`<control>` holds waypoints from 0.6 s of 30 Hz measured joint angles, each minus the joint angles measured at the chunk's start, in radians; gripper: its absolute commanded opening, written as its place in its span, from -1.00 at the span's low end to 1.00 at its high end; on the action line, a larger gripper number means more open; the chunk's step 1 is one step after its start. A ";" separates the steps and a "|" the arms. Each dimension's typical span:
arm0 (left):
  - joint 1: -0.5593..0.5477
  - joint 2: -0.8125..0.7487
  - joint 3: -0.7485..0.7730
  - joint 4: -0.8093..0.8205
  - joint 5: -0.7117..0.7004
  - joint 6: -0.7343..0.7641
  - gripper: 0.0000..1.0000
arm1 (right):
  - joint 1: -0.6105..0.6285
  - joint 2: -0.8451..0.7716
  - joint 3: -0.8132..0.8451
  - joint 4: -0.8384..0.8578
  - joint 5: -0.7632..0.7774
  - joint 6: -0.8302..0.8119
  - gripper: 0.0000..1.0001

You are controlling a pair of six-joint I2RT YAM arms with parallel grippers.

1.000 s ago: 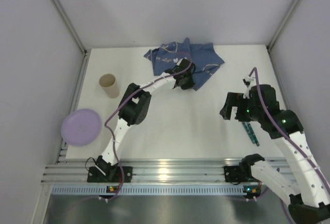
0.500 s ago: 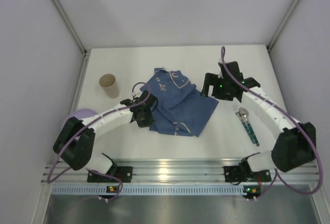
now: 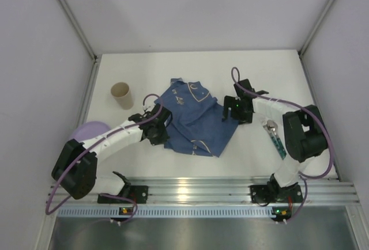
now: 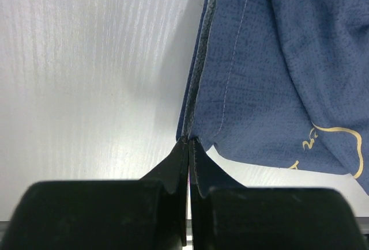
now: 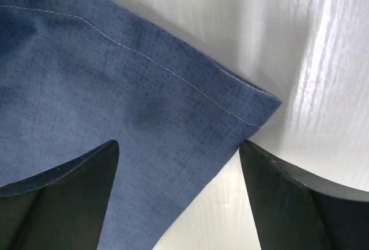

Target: Set the dinner table for one person

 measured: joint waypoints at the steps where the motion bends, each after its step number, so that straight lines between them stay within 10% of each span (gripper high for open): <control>1: 0.000 0.000 0.000 -0.002 0.000 0.000 -1.00 | 0.000 0.002 0.000 0.013 -0.001 0.002 0.48; 7: 0.000 0.000 0.000 -0.014 0.004 0.000 -1.00 | 0.000 0.065 0.014 0.128 -0.080 0.013 -0.91; 13: 0.016 0.026 0.059 -0.053 -0.002 0.011 -1.00 | -0.004 0.156 0.121 0.138 -0.156 0.022 -1.00; 18: 0.071 0.299 0.528 -0.122 -0.026 0.090 -1.00 | -0.043 0.244 0.480 0.025 -0.201 0.051 -1.00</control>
